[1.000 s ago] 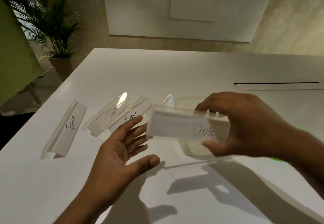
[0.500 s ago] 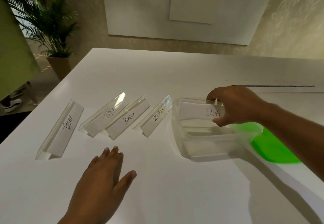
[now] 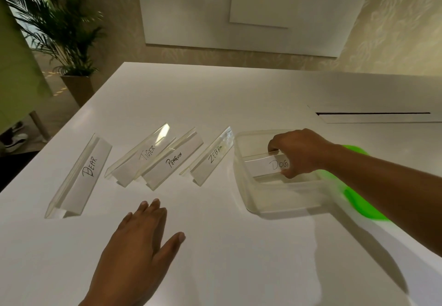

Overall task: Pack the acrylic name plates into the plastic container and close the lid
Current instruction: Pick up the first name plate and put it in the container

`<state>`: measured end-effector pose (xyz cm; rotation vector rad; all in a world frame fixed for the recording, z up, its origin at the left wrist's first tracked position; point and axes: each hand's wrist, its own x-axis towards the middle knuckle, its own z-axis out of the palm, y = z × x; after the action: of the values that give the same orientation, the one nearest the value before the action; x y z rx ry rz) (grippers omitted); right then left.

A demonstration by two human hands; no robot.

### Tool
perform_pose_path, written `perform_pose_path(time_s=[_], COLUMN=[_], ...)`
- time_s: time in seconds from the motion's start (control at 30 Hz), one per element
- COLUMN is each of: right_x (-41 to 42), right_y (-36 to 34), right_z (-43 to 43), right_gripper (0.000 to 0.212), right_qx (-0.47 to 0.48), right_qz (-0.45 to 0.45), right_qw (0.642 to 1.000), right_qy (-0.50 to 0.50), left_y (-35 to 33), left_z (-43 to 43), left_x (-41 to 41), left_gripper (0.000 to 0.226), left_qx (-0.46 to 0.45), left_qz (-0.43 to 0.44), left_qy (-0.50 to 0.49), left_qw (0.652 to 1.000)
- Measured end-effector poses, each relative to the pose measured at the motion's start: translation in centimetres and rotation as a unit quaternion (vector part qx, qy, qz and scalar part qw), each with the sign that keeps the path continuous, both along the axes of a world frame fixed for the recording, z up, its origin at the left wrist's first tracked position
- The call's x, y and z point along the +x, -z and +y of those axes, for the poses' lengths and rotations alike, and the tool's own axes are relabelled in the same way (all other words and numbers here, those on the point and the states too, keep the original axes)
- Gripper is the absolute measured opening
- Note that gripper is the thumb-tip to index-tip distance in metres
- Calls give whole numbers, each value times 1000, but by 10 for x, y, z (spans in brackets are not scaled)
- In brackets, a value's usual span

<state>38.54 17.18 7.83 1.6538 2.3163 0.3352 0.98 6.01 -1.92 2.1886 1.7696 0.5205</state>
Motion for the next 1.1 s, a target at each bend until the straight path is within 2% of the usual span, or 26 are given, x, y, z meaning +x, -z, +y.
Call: perform_pose_path(time_s=[0.57, 0.73, 0.83, 0.93, 1.1], right_x=[-3, -5, -13, -34, -86], right_y=[13, 1, -24, -49, -60], right_z=[10, 9, 1, -16, -72], right_gripper=[53, 52, 43, 33, 19], right_qx=[-29, -50, 23, 127, 274], right_qz=[36, 102, 177, 280, 426], right_qw=[999, 992, 984, 952, 856], right_qy=[18, 47, 26, -8, -106], left_y=[-4, -4, -3, 0, 3], left_z=[-1, -2, -1, -1, -2], left_x=[3, 2, 1, 0, -4], left_gripper=[82, 82, 79, 80, 87], left_qx=[-12, -11, 1, 8, 10], left_qz=[0, -3, -5, -7, -21], left_qy=[-2, -1, 7, 11, 6], left_qw=[1000, 1000, 1000, 1000, 1000])
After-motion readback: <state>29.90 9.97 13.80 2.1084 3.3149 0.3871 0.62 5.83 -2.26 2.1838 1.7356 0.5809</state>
